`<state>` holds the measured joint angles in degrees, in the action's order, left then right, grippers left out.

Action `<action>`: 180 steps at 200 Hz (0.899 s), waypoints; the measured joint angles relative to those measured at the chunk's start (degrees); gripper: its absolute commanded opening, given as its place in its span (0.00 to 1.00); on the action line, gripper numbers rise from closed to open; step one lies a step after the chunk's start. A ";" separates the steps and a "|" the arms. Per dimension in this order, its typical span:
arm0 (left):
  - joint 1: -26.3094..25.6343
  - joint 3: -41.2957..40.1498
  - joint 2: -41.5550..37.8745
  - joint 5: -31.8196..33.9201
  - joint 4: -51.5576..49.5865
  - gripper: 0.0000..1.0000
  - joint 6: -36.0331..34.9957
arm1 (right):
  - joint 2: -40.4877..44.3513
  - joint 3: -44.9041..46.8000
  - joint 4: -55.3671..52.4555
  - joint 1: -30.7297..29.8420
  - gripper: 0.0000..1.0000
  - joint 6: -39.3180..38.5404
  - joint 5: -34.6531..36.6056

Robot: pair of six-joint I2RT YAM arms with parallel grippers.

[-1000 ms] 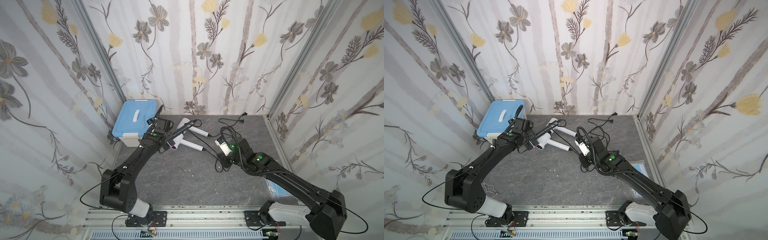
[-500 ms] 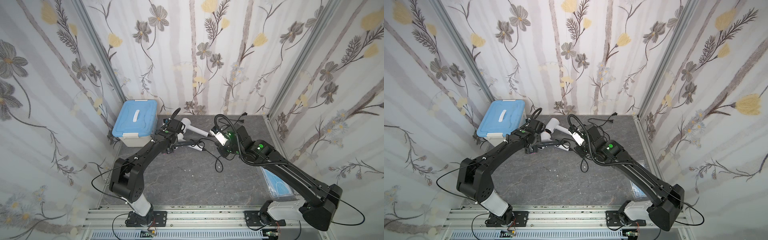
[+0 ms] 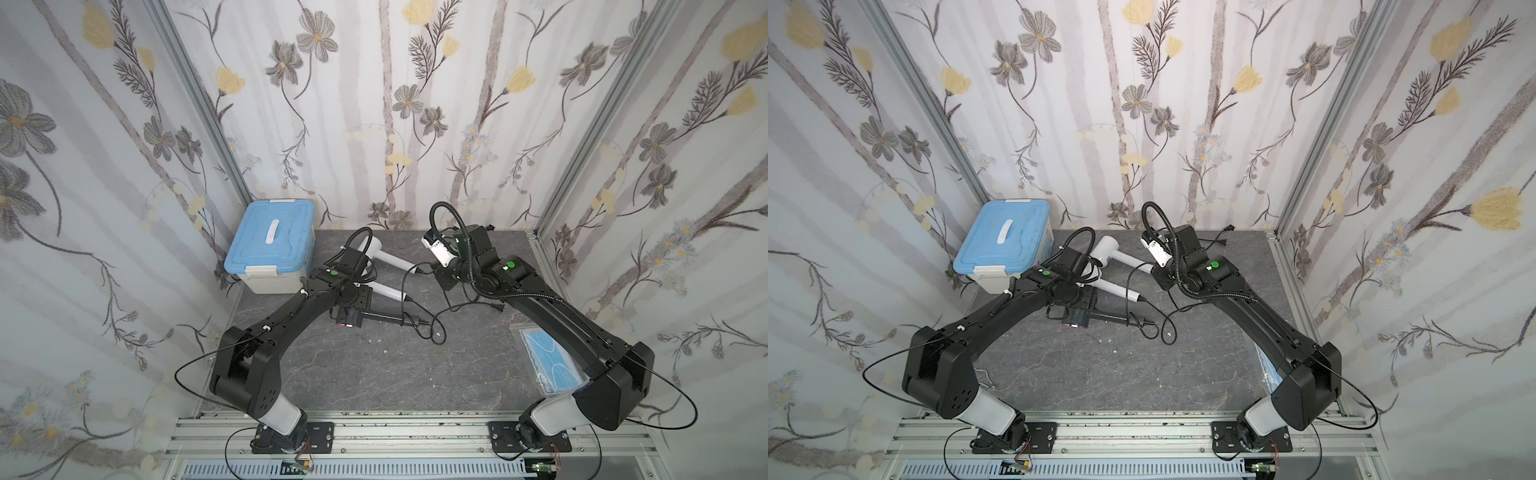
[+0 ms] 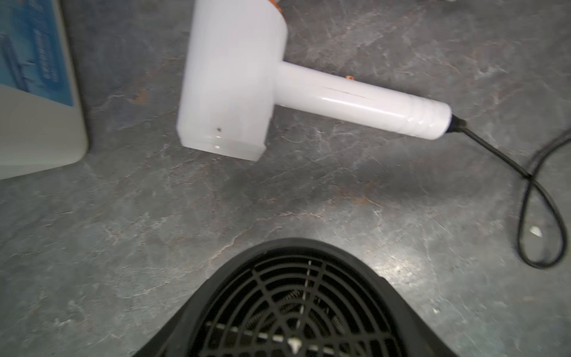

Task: Wrap the cord around the hair dryer
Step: Wrap the power cord around the hair dryer.

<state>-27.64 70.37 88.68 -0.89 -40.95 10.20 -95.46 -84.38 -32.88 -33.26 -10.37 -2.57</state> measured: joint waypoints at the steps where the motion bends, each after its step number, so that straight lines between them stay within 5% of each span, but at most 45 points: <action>1: -0.02 -0.07 -0.07 -0.24 0.04 0.00 -0.02 | -0.04 0.00 0.00 0.04 0.00 0.00 -0.13; 59: 0.50 -7.30 -6.88 -14.84 8.46 0.00 1.01 | -1.03 5.40 4.33 3.69 0.00 0.79 -9.14; 100: 2.89 -11.76 -12.35 -20.13 18.32 0.00 9.44 | 0.74 12.35 8.57 4.46 0.00 2.91 -13.75; 180: 3.37 -1.64 -17.29 -10.49 18.14 0.00 19.58 | 8.94 26.93 20.96 4.72 0.00 10.01 -23.06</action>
<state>-24.27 68.73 71.40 -11.38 -22.81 29.78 -86.52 -57.45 -11.92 -28.53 -0.36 -25.63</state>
